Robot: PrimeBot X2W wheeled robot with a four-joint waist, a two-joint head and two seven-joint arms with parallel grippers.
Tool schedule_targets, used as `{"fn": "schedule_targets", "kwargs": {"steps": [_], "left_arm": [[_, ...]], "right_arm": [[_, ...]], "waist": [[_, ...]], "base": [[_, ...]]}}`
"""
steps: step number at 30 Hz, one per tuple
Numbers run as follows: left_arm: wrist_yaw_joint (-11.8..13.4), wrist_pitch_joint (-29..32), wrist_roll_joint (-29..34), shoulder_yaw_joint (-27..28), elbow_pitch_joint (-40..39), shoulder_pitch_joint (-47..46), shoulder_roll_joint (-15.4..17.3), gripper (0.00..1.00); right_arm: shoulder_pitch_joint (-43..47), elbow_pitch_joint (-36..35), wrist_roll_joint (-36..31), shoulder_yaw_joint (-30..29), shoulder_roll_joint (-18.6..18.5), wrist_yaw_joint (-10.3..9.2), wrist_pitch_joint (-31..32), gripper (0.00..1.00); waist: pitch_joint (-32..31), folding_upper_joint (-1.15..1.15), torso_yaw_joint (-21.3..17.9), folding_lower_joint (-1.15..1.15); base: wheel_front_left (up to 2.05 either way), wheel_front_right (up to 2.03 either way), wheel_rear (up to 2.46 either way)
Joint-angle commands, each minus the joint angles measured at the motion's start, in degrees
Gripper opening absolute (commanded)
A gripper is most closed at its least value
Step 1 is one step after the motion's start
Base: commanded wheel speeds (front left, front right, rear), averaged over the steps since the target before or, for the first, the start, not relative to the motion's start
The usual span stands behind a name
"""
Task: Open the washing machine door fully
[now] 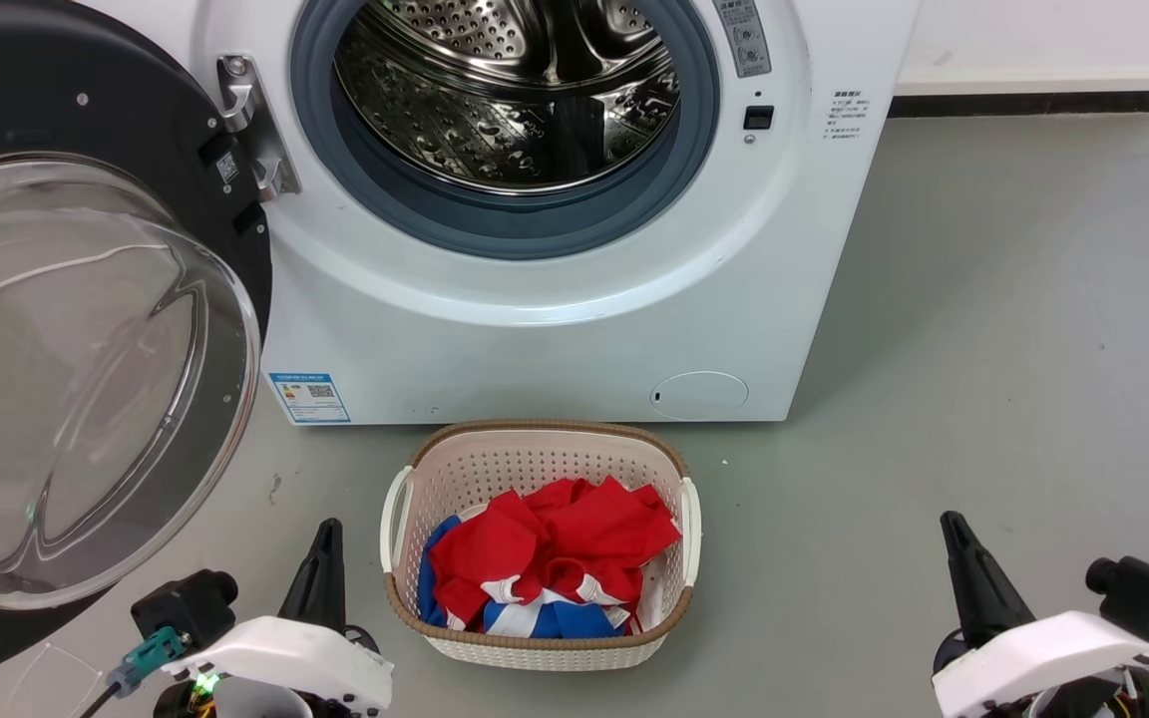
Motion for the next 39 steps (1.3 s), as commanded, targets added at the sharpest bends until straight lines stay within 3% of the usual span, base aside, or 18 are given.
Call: {"fn": "schedule_targets", "kwargs": {"steps": [1,39], "left_arm": [[-0.5,0.7,-2.5,1.0,-0.9,-1.5,-0.1,0.0],[-4.6,7.9,-27.1,7.9,-1.1,-2.2,-3.1,0.0]], "right_arm": [[-1.9,-0.6,3.0,-0.3,-0.4,0.01,0.1,0.0],[-4.6,1.9,31.9,-2.2,-0.7,0.01,3.1,0.0]], "waist": [[0.0,0.0,0.0,0.0],[-0.8,0.0,0.3,0.0]], "base": [[0.0,0.0,0.0],[0.0,0.0,0.0]]}}
